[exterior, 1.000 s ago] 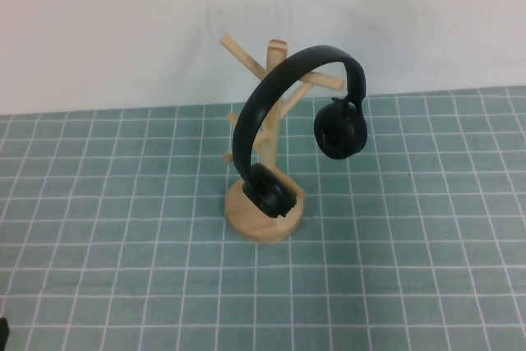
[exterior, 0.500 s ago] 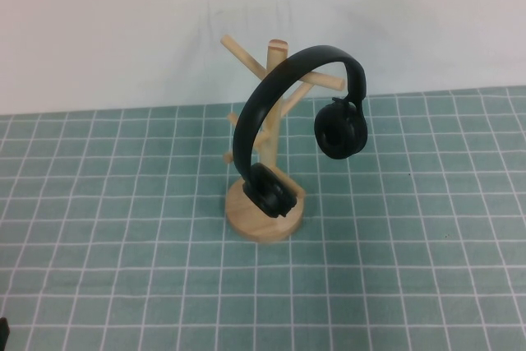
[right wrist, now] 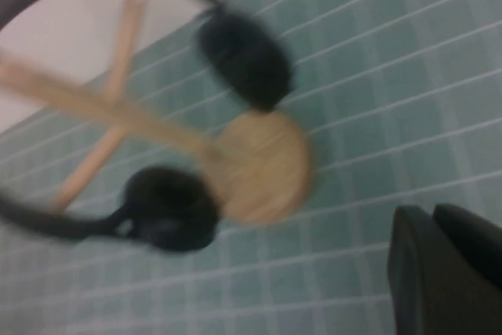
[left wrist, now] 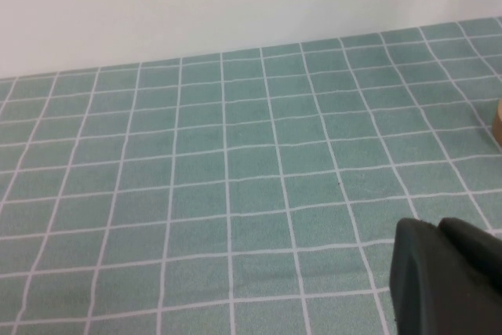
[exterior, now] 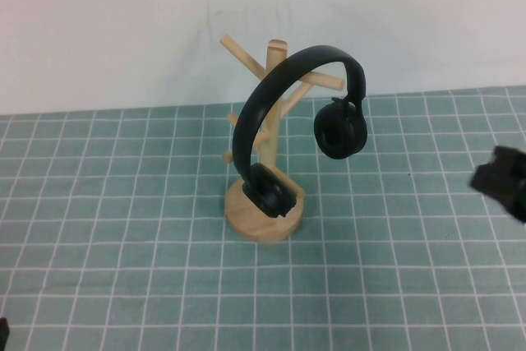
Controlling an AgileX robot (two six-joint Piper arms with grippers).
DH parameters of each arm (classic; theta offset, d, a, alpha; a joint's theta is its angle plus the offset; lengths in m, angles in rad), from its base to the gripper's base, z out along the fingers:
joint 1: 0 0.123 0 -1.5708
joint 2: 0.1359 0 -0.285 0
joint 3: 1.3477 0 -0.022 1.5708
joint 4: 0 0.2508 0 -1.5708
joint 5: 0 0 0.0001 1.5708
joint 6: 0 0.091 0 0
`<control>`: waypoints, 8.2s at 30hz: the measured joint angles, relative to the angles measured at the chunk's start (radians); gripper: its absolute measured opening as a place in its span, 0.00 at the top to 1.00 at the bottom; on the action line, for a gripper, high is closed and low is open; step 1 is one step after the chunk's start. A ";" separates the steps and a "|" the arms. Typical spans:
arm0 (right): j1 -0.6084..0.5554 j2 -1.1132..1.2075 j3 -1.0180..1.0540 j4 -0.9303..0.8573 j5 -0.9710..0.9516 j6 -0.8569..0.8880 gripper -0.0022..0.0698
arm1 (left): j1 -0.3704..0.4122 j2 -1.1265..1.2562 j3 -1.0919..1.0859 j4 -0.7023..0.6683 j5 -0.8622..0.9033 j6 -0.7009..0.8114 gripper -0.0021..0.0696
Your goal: Take out the headphones from the headphone stand
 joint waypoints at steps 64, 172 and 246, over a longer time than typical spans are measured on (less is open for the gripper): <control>0.401 0.618 -0.216 0.189 -1.024 -0.161 0.49 | 0.000 0.000 0.000 0.000 0.000 0.000 0.98; -0.200 -0.478 -0.047 -0.379 0.471 -0.491 0.98 | 0.000 0.000 0.000 0.000 0.000 0.000 0.98; -0.556 -0.998 0.708 -0.366 0.051 -0.441 0.98 | 0.000 0.000 0.000 0.000 0.000 0.000 0.98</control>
